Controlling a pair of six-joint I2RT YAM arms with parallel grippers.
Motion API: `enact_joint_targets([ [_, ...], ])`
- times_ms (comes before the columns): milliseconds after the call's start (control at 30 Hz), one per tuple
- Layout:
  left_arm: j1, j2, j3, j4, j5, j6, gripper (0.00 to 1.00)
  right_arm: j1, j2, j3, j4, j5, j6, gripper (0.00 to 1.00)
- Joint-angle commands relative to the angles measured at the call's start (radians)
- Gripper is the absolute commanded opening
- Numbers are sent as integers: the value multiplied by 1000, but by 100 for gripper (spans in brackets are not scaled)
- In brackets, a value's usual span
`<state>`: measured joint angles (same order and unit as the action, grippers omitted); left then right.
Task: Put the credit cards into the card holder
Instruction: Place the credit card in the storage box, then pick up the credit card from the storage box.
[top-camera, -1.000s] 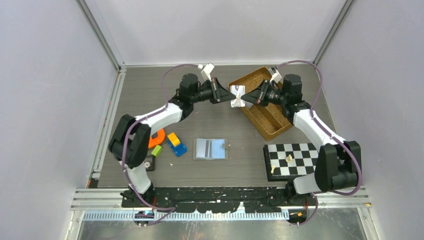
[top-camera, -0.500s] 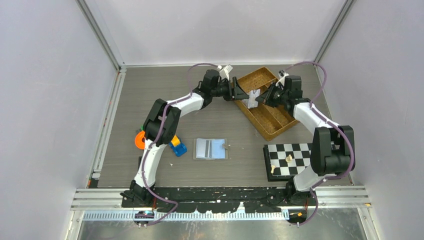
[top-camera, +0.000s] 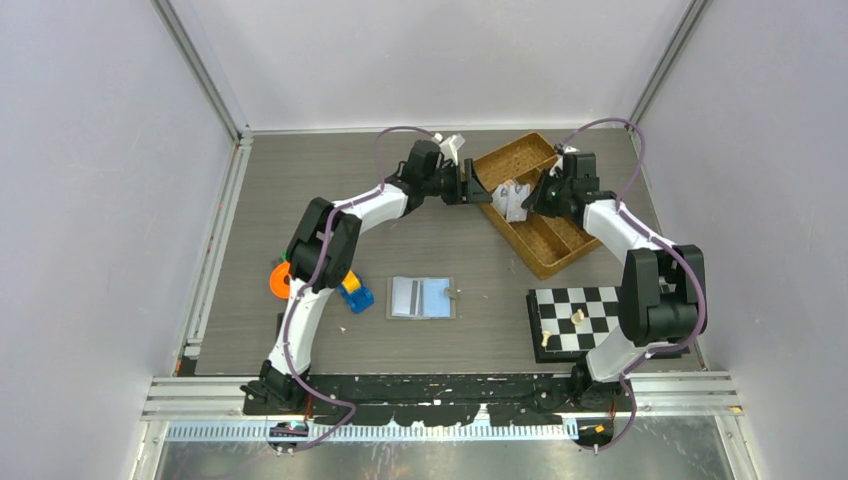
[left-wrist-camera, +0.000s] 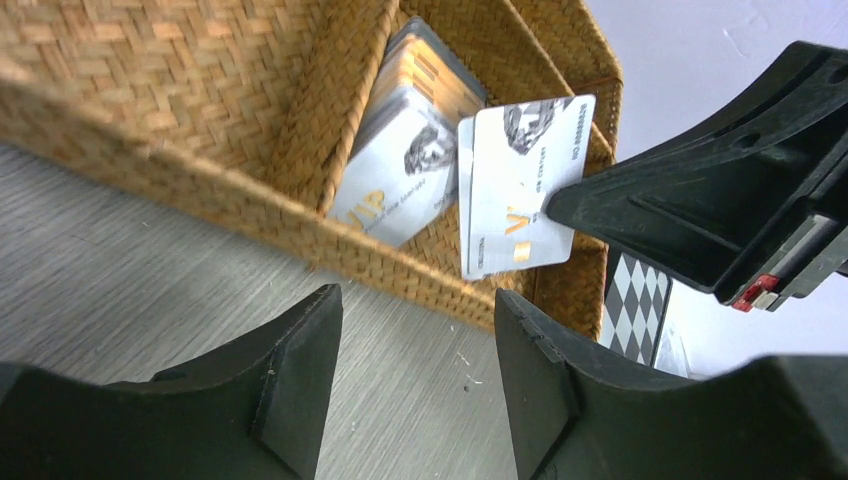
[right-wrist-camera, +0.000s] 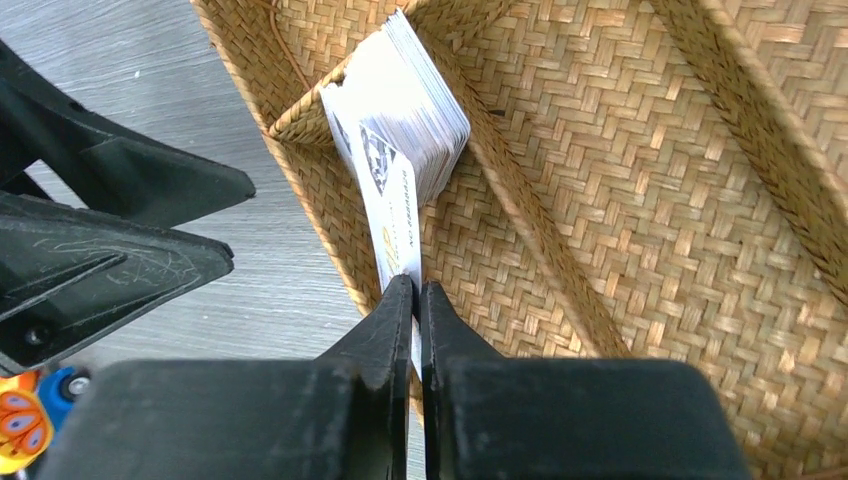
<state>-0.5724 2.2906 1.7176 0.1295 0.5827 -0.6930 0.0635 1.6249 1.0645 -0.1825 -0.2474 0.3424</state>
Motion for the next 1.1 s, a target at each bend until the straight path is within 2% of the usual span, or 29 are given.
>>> enact_joint_targets([
  [0,-20,-19,46,-10,7,29,59,-6,-72,-20,-31,179,-58,8],
  [500,-44,-39,31,64,22,-38,59,52,-101,-49,10,113,-125,16],
  [633,-54,-39,42,97,-18,-101,59,67,-86,-76,69,108,-123,5],
  [833,-76,-15,83,43,-66,-112,60,89,-70,-81,91,129,-124,1],
  [933,-80,-15,85,25,-83,-95,60,89,-65,-45,59,172,-124,9],
  [1067,-84,-23,85,2,-85,-65,61,88,-41,5,10,231,-89,26],
])
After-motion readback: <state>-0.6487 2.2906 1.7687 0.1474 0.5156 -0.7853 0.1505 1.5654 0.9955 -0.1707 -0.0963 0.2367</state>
